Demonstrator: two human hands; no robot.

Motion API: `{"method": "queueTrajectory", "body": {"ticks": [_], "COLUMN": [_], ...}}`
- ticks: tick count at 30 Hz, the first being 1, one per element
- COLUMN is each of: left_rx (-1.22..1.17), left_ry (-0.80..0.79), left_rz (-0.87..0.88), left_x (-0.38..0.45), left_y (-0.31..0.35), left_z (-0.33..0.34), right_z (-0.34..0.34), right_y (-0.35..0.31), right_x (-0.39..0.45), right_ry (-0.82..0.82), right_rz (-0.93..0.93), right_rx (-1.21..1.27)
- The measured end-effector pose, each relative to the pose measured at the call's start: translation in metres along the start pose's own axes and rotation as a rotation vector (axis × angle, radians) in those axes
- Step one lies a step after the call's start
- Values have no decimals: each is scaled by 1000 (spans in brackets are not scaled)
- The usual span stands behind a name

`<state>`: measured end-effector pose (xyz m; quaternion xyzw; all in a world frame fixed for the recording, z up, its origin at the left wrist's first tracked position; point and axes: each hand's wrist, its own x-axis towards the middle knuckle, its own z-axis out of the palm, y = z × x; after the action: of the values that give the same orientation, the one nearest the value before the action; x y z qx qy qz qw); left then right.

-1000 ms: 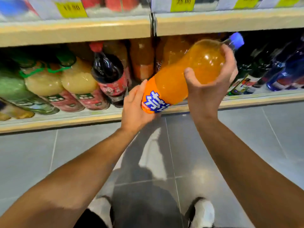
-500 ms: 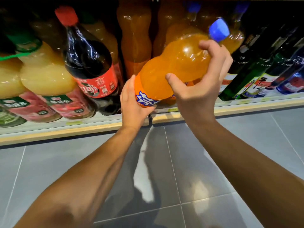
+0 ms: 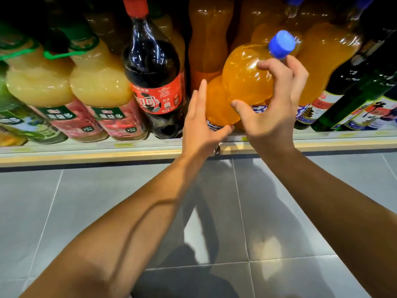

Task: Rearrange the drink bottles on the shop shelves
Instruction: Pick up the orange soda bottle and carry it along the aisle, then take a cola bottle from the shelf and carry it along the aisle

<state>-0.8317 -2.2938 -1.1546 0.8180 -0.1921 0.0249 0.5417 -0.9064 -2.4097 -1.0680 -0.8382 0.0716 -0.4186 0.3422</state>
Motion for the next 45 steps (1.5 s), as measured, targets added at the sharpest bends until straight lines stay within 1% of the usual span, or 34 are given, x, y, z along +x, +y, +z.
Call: {"method": "queueTrajectory", "body": {"ticks": [2, 6, 9, 13, 17, 23, 26, 29, 31, 35, 37, 40, 42, 45], "left_rx": [-20, -100, -114, -87, -32, -30, -16, 69, 145, 241, 285, 330, 304, 253], "left_ry": [-6, 99, 114, 156, 122, 64, -5, -48, -39, -24, -10, 24, 57, 101], "left_rz": [-23, -106, -148, -219, -240, -261, -261, -240, -222, -151, -115, -90, -96, -96], "left_x": [2, 2, 9, 19, 32, 38, 34, 20, 8, -9, -14, -16, -16, -15], "left_y": [3, 1, 3, 8, 5, 5, 9, 17, 21, 25, 25, 26, 26, 29], "left_z": [-2, 0, 2, 6, 7, 9, 2, -14, -31, -80, -107, -140, -155, -173], "right_z": [5, 20, 28, 40, 42, 31, 26, 22, 23, 36, 50, 76, 92, 114], "right_y": [-5, -16, -22, -25, -20, -14, -17, -24, -31, -55, -70, -91, -100, -108], "right_x": [6, 23, 36, 47, 46, 46, 43, 37, 33, 32, 34, 40, 50, 69], "right_ry": [-40, -155, -201, -250, -279, -356, -359, -327, -292, -237, -277, -314, -352, -432], "right_rz": [1, 4, 39, 61, 87, 107, 84, 17, -31, -114, -99, -10, 56, 100], "right_rx": [-12, -28, -27, -123, -148, -61, -53, -156, -213, -166, -86, 25, 57, 48]}}
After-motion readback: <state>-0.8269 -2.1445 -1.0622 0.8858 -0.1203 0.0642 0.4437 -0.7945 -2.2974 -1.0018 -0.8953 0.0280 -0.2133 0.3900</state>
